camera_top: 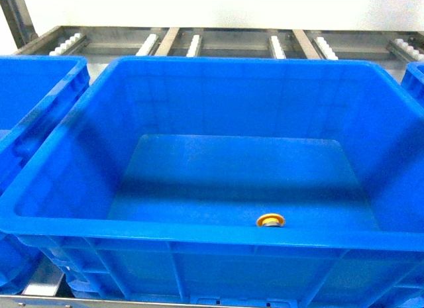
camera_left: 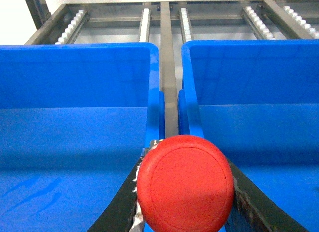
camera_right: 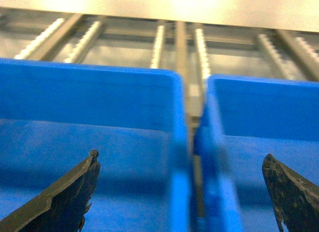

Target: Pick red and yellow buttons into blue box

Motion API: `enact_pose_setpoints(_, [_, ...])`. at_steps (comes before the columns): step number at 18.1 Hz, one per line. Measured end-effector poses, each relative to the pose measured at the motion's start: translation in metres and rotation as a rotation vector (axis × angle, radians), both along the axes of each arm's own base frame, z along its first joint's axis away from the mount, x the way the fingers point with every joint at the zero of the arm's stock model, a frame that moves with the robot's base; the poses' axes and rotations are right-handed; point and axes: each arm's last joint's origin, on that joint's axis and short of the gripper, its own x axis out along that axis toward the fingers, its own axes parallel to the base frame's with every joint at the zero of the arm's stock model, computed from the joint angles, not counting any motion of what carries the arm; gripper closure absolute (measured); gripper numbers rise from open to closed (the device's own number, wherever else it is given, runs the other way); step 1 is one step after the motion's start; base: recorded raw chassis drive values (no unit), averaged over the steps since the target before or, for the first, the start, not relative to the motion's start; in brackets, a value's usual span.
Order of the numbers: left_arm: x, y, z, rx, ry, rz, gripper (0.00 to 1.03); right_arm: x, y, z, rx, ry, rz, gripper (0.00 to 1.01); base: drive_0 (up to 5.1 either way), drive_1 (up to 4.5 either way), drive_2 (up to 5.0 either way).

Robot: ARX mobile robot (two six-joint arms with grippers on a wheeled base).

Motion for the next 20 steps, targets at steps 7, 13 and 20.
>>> enact_pose_setpoints(7, [0.0, 0.0, 0.0, 0.0, 0.0, -0.002, 0.72, -0.112, -0.055, -0.028, 0.06, -0.098, -0.304, 0.03, 0.0, 0.0, 0.0])
enact_pose_setpoints(13, [0.001, -0.003, 0.0, -0.001, -0.007, -0.018, 0.72, -0.111, -0.055, -0.035, 0.052, -0.077, -0.309, 0.03, 0.0, 0.0, 0.0])
enact_pose_setpoints(20, [0.072, -0.046, 0.012, -0.007, 0.073, -0.318, 0.72, -0.111, -0.055, -0.035, 0.048, -0.077, -0.309, 0.03, 0.0, 0.0, 0.0])
